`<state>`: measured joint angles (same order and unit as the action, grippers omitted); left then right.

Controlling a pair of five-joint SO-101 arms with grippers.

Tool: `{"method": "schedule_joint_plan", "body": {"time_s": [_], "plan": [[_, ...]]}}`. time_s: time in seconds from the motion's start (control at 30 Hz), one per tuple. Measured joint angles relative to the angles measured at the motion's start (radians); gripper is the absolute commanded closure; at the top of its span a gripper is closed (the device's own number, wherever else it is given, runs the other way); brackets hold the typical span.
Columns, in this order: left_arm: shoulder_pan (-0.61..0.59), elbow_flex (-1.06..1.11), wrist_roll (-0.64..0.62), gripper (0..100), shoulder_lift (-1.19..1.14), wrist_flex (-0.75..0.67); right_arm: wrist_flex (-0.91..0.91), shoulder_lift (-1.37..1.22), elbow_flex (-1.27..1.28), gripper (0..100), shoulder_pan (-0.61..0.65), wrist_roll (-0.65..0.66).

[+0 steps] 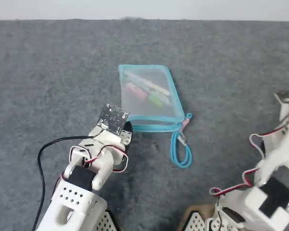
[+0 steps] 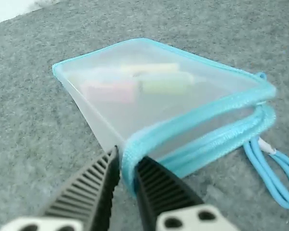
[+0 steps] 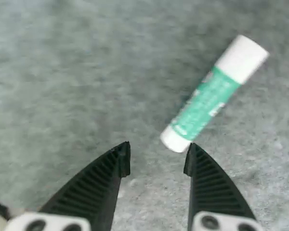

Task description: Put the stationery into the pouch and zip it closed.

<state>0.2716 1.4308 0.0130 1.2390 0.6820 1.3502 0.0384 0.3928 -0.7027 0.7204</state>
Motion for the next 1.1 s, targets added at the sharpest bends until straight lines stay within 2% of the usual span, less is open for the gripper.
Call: {"method": "schedule_joint_plan", "body": {"time_s": [0.23,0.5,0.7,0.97,1.1], "plan": [[0.0,0.0,0.0,99,0.0,0.0,-0.127,-0.138,0.0,81.1,-0.081,-0.031],[0.0,0.0,0.0,99,0.0,0.0,-0.183,-0.249,-0.003,82.0,-0.084,-0.04],[0.0,0.0,0.0,99,0.0,0.0,-0.204,-0.253,-0.006,97.6,-0.095,-0.044],[0.0,0.0,0.0,99,0.0,0.0,-0.199,-0.256,-0.014,99.1,-0.098,-0.044],[0.0,0.0,0.0,99,0.0,0.0,-0.081,-0.204,-0.038,99.1,-0.08,-0.044]]}}
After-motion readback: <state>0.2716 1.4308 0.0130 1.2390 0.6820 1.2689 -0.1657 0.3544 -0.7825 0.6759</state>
